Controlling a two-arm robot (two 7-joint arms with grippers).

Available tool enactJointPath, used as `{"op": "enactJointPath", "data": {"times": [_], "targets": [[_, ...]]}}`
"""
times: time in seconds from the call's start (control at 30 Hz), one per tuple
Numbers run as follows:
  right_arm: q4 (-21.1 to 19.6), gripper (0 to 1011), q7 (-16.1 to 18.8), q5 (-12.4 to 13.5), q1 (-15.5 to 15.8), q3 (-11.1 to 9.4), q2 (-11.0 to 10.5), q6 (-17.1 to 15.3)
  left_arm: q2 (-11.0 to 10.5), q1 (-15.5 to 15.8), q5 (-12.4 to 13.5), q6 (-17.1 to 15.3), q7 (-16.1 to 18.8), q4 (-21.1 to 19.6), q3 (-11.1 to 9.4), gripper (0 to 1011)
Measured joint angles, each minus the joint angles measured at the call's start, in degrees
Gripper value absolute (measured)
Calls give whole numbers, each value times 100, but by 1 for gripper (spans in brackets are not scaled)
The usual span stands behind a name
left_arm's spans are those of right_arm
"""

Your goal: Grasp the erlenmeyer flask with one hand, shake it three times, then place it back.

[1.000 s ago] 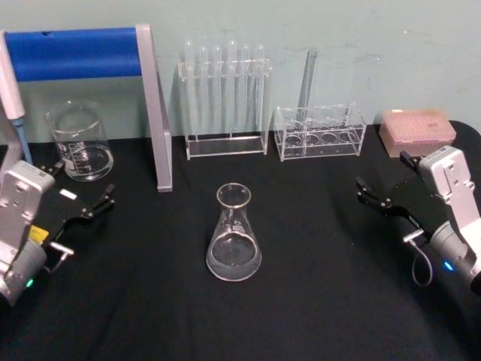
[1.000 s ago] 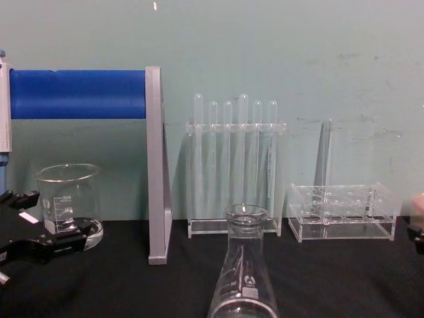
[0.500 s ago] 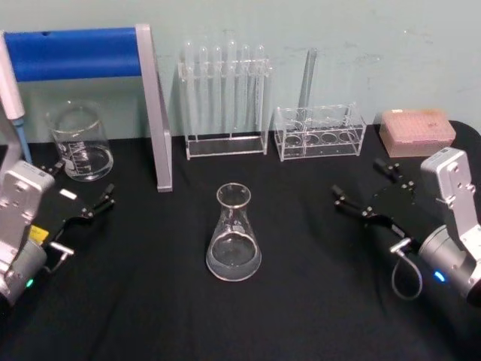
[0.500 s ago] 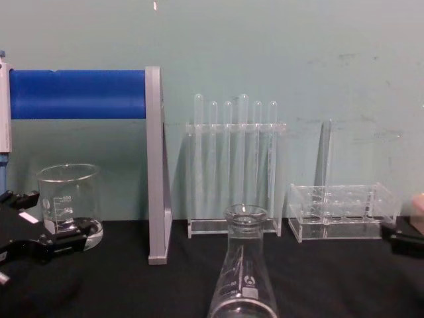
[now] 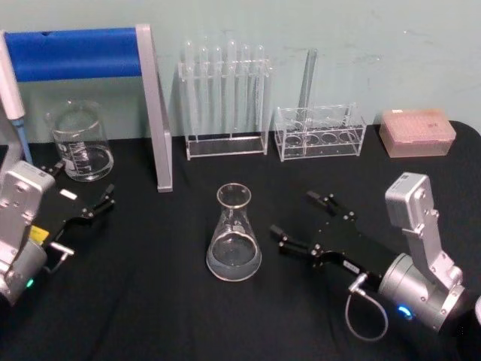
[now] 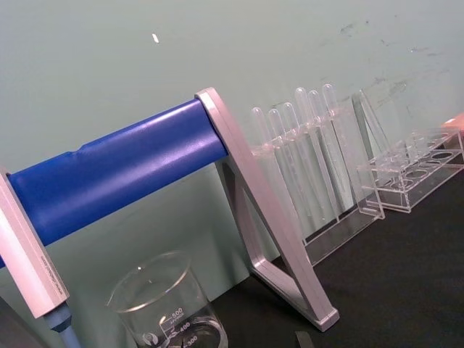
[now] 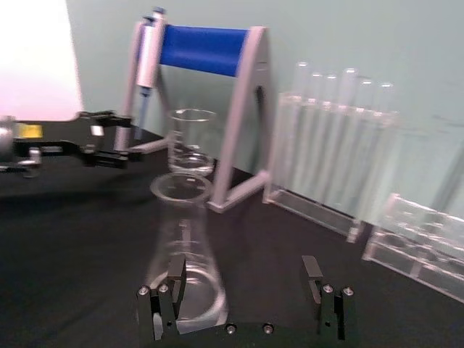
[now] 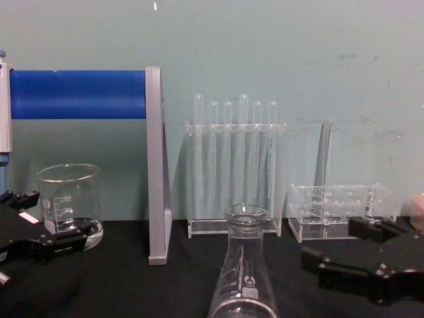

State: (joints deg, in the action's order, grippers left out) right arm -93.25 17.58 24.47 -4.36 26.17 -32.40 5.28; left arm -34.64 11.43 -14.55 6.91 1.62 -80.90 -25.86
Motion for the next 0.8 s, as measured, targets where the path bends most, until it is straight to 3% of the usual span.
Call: {"op": "enactJointPath", "data": {"times": [0.47,0.8], "targets": [[-20,1000,491,49,-7,85,236,-97,0,0,0,0,0,0,0,1001],[271,1000,716,-153,-255,189,544,-97,0,0,0,0,0,0,0,1001]]}}
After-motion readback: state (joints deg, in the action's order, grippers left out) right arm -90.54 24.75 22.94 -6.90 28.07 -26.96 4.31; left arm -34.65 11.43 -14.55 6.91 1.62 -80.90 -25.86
